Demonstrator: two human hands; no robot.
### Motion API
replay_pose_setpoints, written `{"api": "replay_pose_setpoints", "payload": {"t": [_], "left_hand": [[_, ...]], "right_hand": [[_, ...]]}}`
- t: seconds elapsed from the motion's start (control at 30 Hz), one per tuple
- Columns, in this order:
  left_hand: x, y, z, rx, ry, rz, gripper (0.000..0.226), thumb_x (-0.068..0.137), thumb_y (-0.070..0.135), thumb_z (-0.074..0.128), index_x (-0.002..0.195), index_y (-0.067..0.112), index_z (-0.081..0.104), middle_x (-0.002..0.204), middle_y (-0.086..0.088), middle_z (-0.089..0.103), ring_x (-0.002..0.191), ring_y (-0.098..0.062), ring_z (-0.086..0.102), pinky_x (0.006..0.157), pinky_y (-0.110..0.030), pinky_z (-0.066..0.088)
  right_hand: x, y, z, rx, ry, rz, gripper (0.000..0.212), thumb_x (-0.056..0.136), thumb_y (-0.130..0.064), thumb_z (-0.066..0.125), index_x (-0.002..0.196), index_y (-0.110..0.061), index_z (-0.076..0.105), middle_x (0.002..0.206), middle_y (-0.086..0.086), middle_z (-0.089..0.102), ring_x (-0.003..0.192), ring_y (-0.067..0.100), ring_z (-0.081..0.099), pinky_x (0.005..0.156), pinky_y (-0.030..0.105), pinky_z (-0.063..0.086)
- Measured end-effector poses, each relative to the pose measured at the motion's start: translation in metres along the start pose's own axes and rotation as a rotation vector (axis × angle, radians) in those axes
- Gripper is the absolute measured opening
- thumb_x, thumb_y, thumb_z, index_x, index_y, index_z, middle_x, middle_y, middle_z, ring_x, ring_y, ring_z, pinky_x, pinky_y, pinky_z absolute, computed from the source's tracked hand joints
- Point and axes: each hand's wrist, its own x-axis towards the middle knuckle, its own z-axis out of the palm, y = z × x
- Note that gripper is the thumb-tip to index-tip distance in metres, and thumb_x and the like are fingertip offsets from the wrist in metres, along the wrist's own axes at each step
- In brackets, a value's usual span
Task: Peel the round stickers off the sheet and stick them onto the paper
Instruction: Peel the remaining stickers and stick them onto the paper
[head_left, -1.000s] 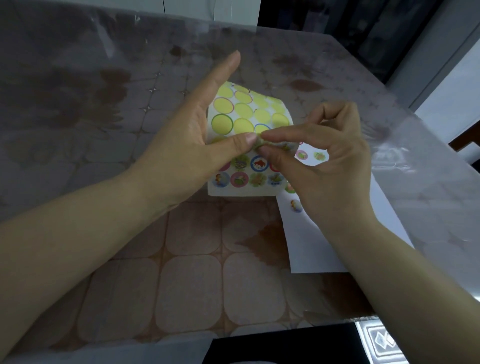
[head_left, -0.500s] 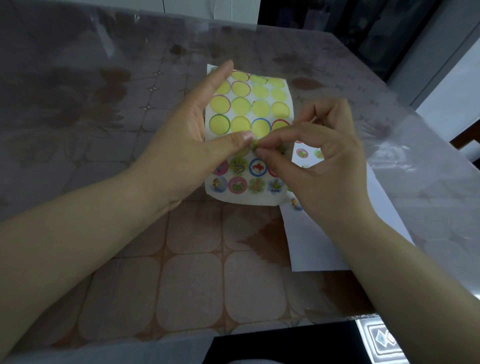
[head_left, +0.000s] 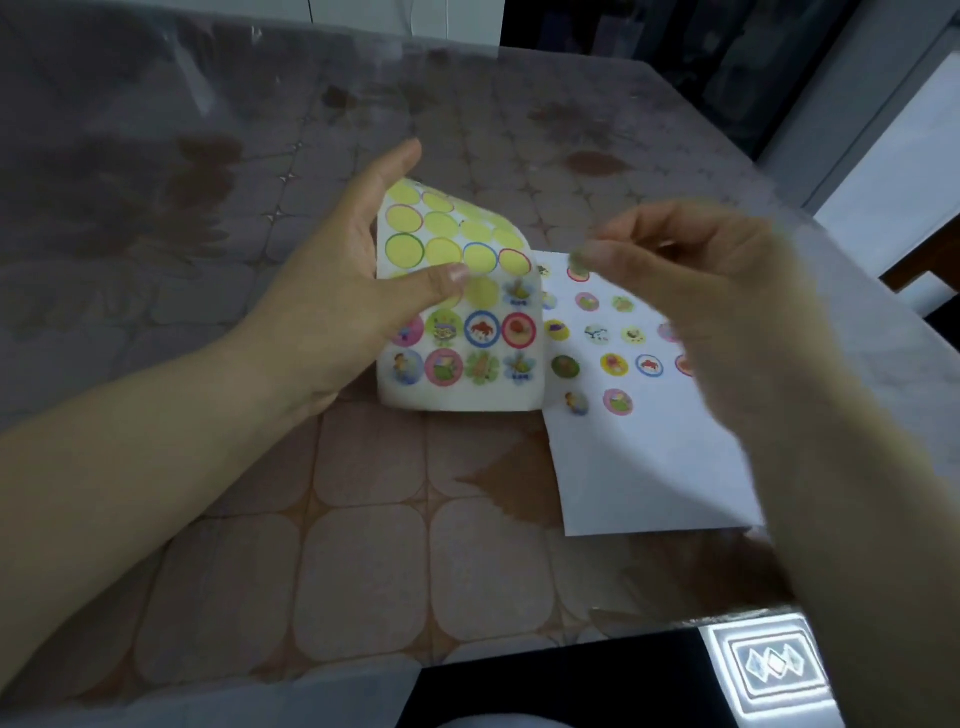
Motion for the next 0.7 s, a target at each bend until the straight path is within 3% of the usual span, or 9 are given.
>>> {"api": "replay_pose_setpoints", "payload": {"t": [0.07,0.13,0.2,0.23,0.33,0.4,0.47,0.53,0.7], "left_hand": [[0.001,-0.001,0.000,-0.012,0.015,-0.008,0.073,0.080,-0.002,0.062,0.139,0.029,0.031,0.113,0.011,0.061,0.094,-0.003,0.067,0.076,-0.018,0.053],[0.001,-0.003,0.000,-0.004,0.023,-0.020,0.072,0.080,-0.001,0.063,0.138,0.030,0.033,0.111,0.011,0.063,0.093,-0.003,0.067,0.077,-0.019,0.053],[0.001,-0.004,0.001,0.002,0.022,-0.028,0.070,0.080,0.001,0.063,0.136,0.032,0.035,0.110,0.011,0.064,0.093,-0.004,0.068,0.079,-0.022,0.054],[0.001,-0.004,0.001,-0.003,0.021,-0.032,0.070,0.080,0.001,0.063,0.136,0.032,0.035,0.111,0.011,0.064,0.093,-0.004,0.068,0.078,-0.021,0.054],[0.001,-0.003,0.002,-0.010,0.017,-0.042,0.071,0.078,0.005,0.064,0.137,0.032,0.035,0.113,0.011,0.062,0.094,-0.004,0.068,0.074,-0.020,0.054],[0.001,-0.002,0.002,-0.013,0.015,-0.043,0.074,0.075,0.010,0.066,0.137,0.033,0.035,0.116,0.010,0.062,0.095,-0.005,0.067,0.075,-0.020,0.054],[0.001,-0.002,0.001,-0.019,0.013,-0.044,0.076,0.069,0.016,0.067,0.136,0.034,0.037,0.118,0.009,0.061,0.099,-0.006,0.066,0.077,-0.021,0.054],[0.000,-0.002,0.001,-0.028,0.007,-0.045,0.077,0.064,0.019,0.067,0.134,0.035,0.038,0.119,0.010,0.061,0.101,-0.007,0.066,0.080,-0.024,0.054],[-0.001,-0.001,0.001,-0.037,-0.009,-0.039,0.079,0.064,0.019,0.065,0.136,0.033,0.036,0.118,0.011,0.061,0.100,-0.006,0.066,0.077,-0.022,0.054]], "right_hand": [[-0.001,0.001,-0.028,-0.128,-0.037,0.057,0.007,0.067,-0.033,0.075,0.067,-0.027,0.071,0.065,-0.004,0.066,0.056,0.001,0.051,0.056,0.019,0.041],[-0.005,0.007,-0.050,-0.269,-0.124,0.139,0.015,0.059,-0.042,0.075,0.072,-0.034,0.073,0.077,0.000,0.071,0.070,0.008,0.056,0.071,0.027,0.041],[-0.011,0.017,-0.057,-0.332,-0.193,0.220,0.015,0.059,-0.041,0.075,0.072,-0.035,0.073,0.078,-0.003,0.072,0.074,0.011,0.055,0.074,0.029,0.038],[-0.014,0.021,-0.056,-0.313,-0.216,0.266,0.007,0.062,-0.034,0.076,0.069,-0.035,0.074,0.073,-0.010,0.072,0.072,0.005,0.055,0.072,0.025,0.037],[-0.018,0.031,-0.053,-0.247,-0.252,0.316,0.017,0.070,-0.015,0.074,0.059,-0.029,0.074,0.061,-0.024,0.066,0.064,-0.019,0.054,0.066,0.011,0.035],[-0.018,0.033,-0.052,-0.274,-0.239,0.315,0.014,0.067,-0.019,0.075,0.061,-0.032,0.074,0.063,-0.026,0.067,0.067,-0.023,0.053,0.073,0.015,0.037],[-0.017,0.034,-0.051,-0.273,-0.223,0.319,0.007,0.062,-0.025,0.075,0.063,-0.032,0.074,0.068,-0.023,0.069,0.077,-0.014,0.058,0.081,0.023,0.039],[-0.018,0.034,-0.049,-0.280,-0.205,0.311,0.006,0.063,-0.024,0.075,0.061,-0.030,0.074,0.070,-0.018,0.070,0.080,-0.002,0.059,0.079,0.024,0.040],[-0.017,0.037,-0.048,-0.341,-0.153,0.306,0.012,0.067,-0.019,0.077,0.061,-0.029,0.074,0.069,-0.008,0.068,0.069,0.003,0.054,0.066,0.015,0.039]]}}
